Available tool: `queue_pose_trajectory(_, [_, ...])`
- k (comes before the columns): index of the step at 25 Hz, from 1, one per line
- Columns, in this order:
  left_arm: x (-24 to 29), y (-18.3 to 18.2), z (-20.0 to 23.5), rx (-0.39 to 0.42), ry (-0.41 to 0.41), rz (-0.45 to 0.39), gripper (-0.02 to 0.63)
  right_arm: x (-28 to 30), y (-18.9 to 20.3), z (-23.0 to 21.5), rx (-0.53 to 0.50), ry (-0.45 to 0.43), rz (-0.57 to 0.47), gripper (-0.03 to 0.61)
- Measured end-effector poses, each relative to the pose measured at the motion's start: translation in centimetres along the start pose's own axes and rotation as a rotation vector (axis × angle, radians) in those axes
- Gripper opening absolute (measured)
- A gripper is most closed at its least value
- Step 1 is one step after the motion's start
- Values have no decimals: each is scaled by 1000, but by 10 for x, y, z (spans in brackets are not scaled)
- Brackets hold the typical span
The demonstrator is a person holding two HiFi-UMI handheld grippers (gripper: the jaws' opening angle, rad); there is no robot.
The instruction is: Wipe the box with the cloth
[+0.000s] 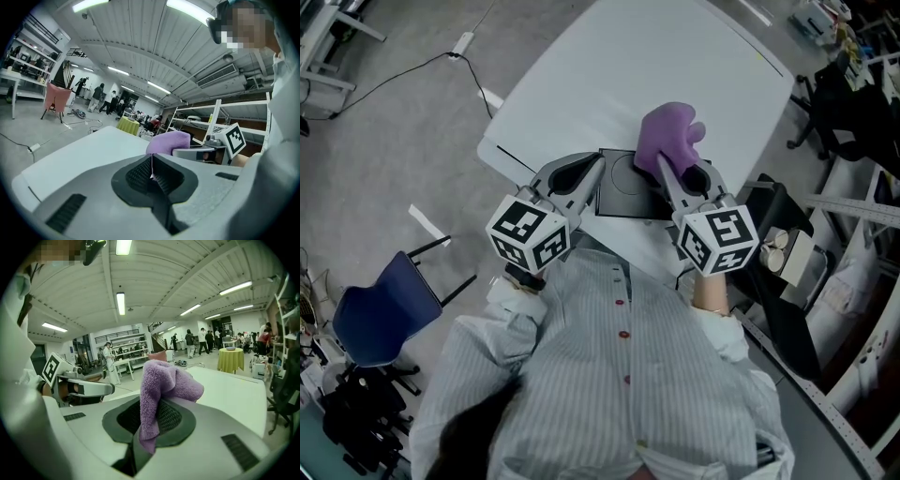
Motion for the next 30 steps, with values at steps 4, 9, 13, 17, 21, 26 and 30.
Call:
queue_pose_trajectory(4, [5, 6, 3, -2, -12, 23, 12, 3, 2, -5, -2, -5, 10, 51])
queue_pose_trajectory(9, [14, 19, 7, -11, -39, 76, 12, 10, -5, -15, -22, -25, 22, 51])
queue_pose_trajectory(13, [20, 29, 13, -32, -46, 113, 12, 25, -18, -20, -68, -84, 52, 51])
queue_pose_trajectory(17, [26, 41, 20, -35, -62, 160, 14, 49, -33, -22, -156, -176, 123, 51])
queue_pose_trajectory(21, [31, 52, 26, -44, -77, 200, 46, 79, -40, -19, -222, -290, 210, 51])
queue_pose_trajectory(26, [41, 63, 31, -75, -84, 242, 83, 121, -37, -17, -275, -428, 335, 51])
queue_pose_trajectory(30, [48, 71, 32, -95, -90, 265, 91, 151, -25, -19, -250, -546, 434, 51])
Point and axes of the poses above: the fingertips, and each gripper's own axes: x forward along the fingers, z to its left, y out of its underside, the point moved 8 cm from there along -x, backward along the fingers, and after that the axes turned 11 degrees about z, right-handed, at the moved point
